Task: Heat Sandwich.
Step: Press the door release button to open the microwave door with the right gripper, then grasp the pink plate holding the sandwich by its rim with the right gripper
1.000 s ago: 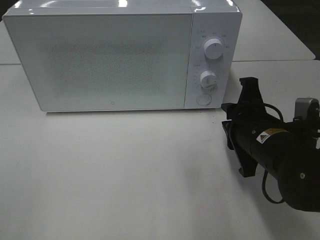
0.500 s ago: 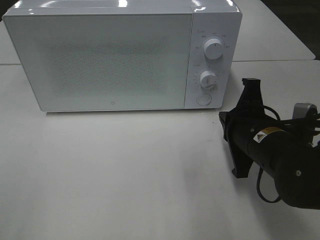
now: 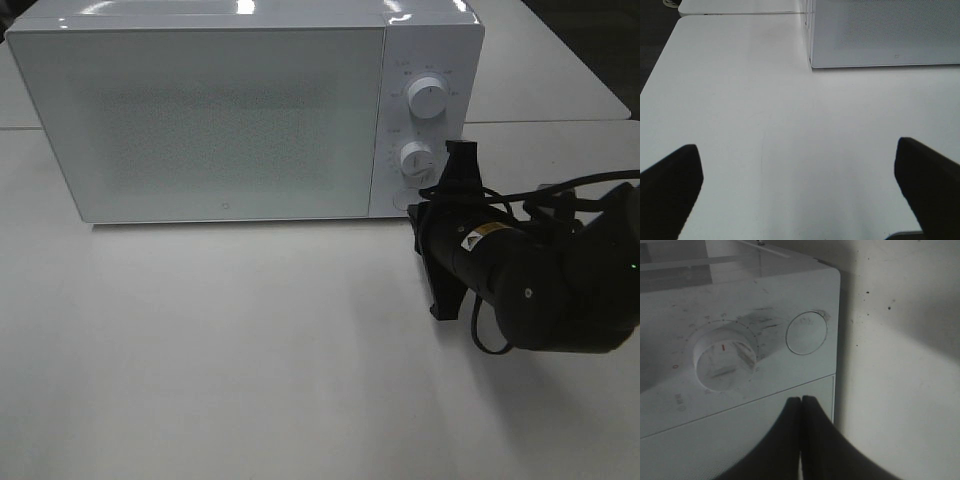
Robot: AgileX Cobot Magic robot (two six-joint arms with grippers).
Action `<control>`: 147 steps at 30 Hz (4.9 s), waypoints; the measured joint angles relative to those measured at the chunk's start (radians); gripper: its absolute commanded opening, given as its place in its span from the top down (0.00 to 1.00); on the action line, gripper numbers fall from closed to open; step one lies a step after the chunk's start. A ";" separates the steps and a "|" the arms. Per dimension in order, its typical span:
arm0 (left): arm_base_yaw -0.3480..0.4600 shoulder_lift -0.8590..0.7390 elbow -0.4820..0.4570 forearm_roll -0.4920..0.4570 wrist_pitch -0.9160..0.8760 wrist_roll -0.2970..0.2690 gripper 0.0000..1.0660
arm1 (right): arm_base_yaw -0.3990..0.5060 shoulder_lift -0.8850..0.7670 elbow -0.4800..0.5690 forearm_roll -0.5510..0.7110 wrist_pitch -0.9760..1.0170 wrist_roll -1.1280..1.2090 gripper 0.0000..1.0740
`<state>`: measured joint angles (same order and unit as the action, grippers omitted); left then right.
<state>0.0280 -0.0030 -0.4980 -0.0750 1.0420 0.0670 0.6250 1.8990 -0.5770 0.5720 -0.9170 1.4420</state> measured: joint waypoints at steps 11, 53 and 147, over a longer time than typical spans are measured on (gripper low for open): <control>0.000 0.000 0.000 0.000 0.000 0.000 0.03 | -0.083 0.116 -0.155 -0.036 0.067 0.001 0.99; 0.000 0.000 0.000 0.000 0.000 0.000 0.03 | -0.115 0.282 -0.335 0.001 0.077 -0.007 1.00; 0.000 0.000 0.000 0.000 0.000 0.000 0.03 | -0.138 -0.367 -0.315 -0.338 1.616 -1.693 0.94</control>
<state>0.0280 -0.0030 -0.4980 -0.0750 1.0420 0.0670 0.4870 1.5320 -0.8920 0.2340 0.6990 -0.2510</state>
